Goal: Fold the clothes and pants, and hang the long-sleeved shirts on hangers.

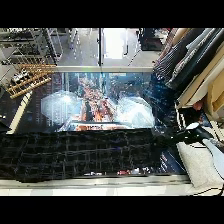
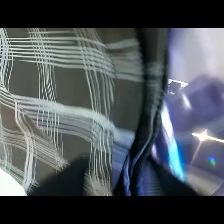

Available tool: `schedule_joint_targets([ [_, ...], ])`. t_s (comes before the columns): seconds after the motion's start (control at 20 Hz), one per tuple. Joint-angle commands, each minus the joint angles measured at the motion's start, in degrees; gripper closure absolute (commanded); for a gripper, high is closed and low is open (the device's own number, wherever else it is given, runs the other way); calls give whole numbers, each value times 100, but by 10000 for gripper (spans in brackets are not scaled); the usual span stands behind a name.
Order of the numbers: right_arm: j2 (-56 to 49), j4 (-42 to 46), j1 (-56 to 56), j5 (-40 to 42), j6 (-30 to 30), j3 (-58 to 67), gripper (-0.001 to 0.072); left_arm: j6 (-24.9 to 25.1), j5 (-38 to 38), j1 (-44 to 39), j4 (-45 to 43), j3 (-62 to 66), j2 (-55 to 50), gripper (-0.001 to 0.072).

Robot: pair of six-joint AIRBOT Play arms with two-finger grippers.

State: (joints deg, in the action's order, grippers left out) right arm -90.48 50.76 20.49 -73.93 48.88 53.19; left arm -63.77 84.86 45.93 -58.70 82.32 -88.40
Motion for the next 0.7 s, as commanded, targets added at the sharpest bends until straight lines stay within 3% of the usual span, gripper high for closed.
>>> schedule_joint_targets([
  [0.0, -190, -142, -426, 85, -146, 42, 640, 433, 179, -332, 122, -450, 4, 355],
  [0.05, -131, -120, -503, 151, -105, 76, 699, 623, 280, -474, 227, -601, 4, 371],
  [0.1, -33, 61, -518, 243, 109, 170, 700, 732, 330, -636, 328, -767, 4, 435],
  [0.3, 824, 2719, -511, 802, 2382, 1213, 703, 1060, 232, -1414, 935, -1532, 2, 691],
  [0.45, 1185, 3403, -511, 566, 2828, 2131, 703, 1226, -326, -2199, 935, -2109, 0, 691],
  [0.65, 1202, 2612, -968, -337, 3130, 2835, 704, 1220, -1202, -3045, 925, -2406, -7, 692],
])
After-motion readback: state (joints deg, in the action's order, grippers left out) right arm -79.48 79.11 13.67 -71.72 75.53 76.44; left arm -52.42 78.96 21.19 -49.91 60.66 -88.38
